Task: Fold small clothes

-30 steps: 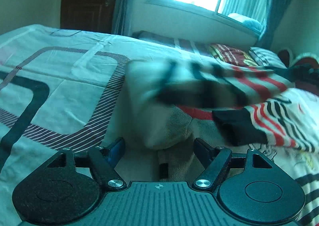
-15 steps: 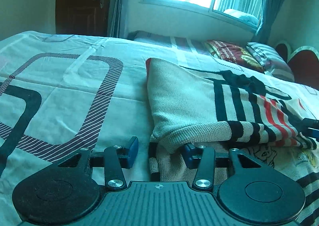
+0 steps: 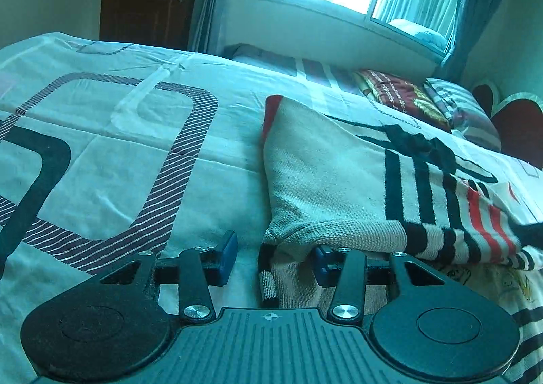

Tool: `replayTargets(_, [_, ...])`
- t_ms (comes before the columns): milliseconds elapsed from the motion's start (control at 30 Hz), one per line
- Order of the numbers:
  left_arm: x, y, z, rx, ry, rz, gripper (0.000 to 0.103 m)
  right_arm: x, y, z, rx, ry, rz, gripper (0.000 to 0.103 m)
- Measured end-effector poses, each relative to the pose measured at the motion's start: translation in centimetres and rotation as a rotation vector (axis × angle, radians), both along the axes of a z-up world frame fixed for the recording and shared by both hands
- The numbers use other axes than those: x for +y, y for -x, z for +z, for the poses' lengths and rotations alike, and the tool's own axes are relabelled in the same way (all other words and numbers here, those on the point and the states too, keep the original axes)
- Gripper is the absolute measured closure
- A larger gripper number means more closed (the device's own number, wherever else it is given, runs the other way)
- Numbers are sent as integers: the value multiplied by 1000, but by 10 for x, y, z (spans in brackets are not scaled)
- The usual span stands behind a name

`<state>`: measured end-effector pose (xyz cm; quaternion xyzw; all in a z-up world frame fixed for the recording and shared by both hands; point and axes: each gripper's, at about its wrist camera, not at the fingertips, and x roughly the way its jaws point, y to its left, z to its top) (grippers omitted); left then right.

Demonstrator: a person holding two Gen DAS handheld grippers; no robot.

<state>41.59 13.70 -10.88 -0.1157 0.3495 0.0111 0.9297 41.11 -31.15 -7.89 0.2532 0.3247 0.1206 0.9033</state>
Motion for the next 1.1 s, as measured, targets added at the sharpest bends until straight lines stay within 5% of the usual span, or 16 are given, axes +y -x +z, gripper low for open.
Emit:
replayTargets(167, [-4, 3, 4, 24, -73, -59, 55, -5, -5, -18, 58, -21, -27, 99])
replayTargets(200, [-3, 9, 6, 20, -99, -71, 46, -8, -1, -16, 56, -28, -40, 92])
replayTargets(267, [2, 25, 15, -24, -133, -68, 39, -16, 15, -7, 23, -19, -76, 81])
replayTargets(367, [9, 31, 39, -128, -89, -71, 39, -27, 23, 6, -39, -8, -95, 81])
replayTargets(733, [-30, -81, 42, -130, -89, -215, 39, 7, -36, 3, 1, 78, 25, 80])
replayTargets(1100, [-20, -127, 9, -22, -124, -221, 39, 13, -42, -14, 12, 132, -4, 92])
